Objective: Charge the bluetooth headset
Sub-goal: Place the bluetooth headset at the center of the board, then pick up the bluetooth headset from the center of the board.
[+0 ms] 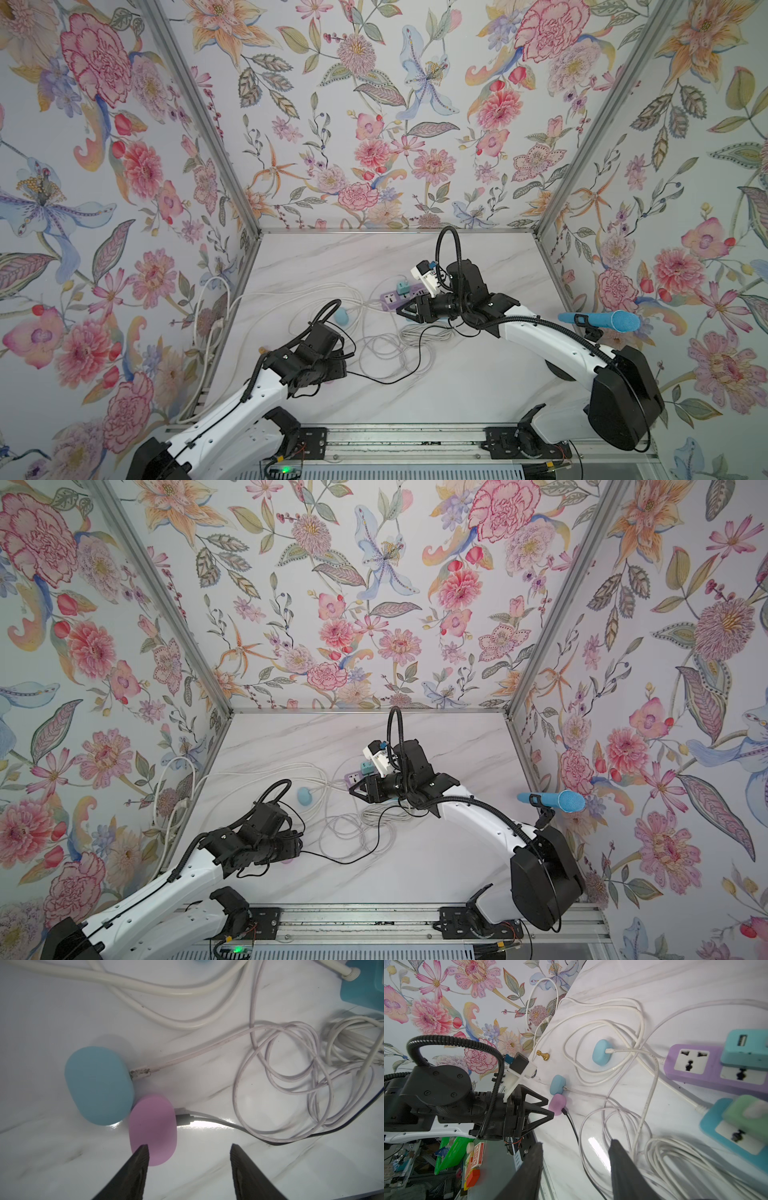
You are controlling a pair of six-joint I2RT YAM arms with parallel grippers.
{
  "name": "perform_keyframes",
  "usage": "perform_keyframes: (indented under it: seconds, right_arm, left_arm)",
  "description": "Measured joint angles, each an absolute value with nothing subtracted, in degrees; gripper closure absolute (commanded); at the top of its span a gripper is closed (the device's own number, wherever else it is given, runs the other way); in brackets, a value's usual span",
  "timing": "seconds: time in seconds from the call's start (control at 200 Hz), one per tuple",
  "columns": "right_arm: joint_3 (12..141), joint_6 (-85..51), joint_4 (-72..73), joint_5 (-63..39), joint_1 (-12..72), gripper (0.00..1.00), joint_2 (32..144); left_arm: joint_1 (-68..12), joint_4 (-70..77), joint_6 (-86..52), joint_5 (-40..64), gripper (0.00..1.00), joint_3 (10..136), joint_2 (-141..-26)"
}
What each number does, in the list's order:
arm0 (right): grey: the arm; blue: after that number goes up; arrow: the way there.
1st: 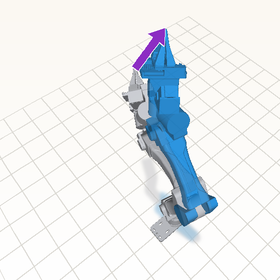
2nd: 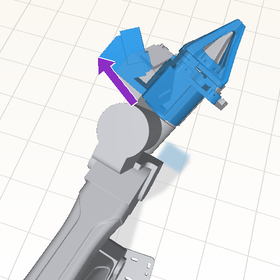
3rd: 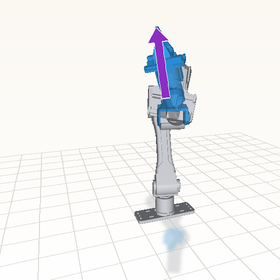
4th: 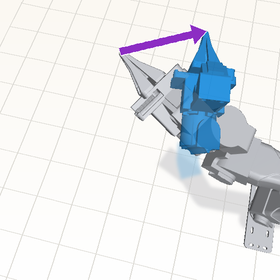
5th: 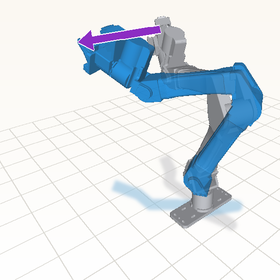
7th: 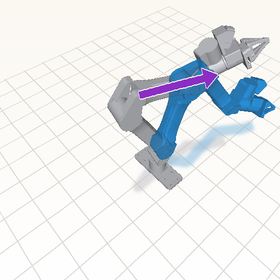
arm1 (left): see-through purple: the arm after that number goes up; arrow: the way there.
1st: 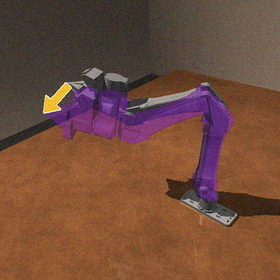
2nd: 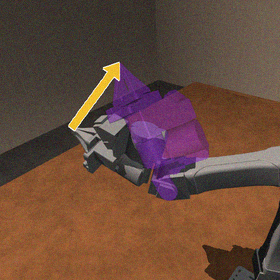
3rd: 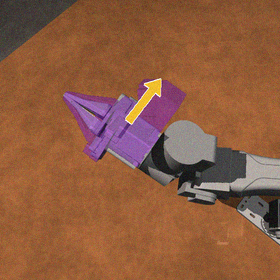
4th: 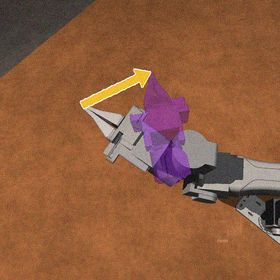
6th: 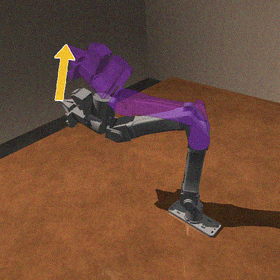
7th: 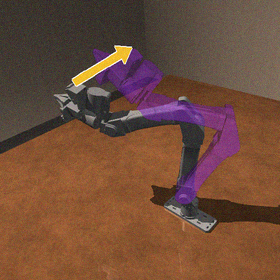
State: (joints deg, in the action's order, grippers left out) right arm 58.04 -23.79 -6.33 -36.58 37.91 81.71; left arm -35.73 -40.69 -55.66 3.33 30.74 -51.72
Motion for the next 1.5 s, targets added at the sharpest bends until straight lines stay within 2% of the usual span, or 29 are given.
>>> perform_keyframes:
  seconds: [0.53, 0.771, 1.246, 1.376, 1.496]
  right_arm:
    - [58.06, -23.79, -6.13, -36.53, 39.2, 0.52, 81.78]
    - [58.06, -23.79, -6.15, -36.38, 39.13, 0.51, 81.78]
    - [58.3, -23.81, -6.15, -36.62, 38.87, 0.52, 81.78]
    - [58.33, -23.81, -6.15, -36.62, 38.81, 0.52, 81.78]
    - [58.33, -23.81, -6.15, -36.64, 38.59, 0.52, 81.78]
  left_arm:
    - [-37.21, -38.02, -59.4, 0.01, 0.33, 28.27, -53.93]
    - [-37.19, -35.53, -58.78, -1.78, 0.4, 28.25, -56.07]
    - [-37.21, -34.2, -57.63, -0.82, 0.36, 27.64, -59.48]
    - [-37.21, -34.11, -57.28, -0.64, 0.43, 27.64, -59.66]
    - [-37.21, -32.42, -57.14, -0.38, 0.56, 27.59, -60.23]
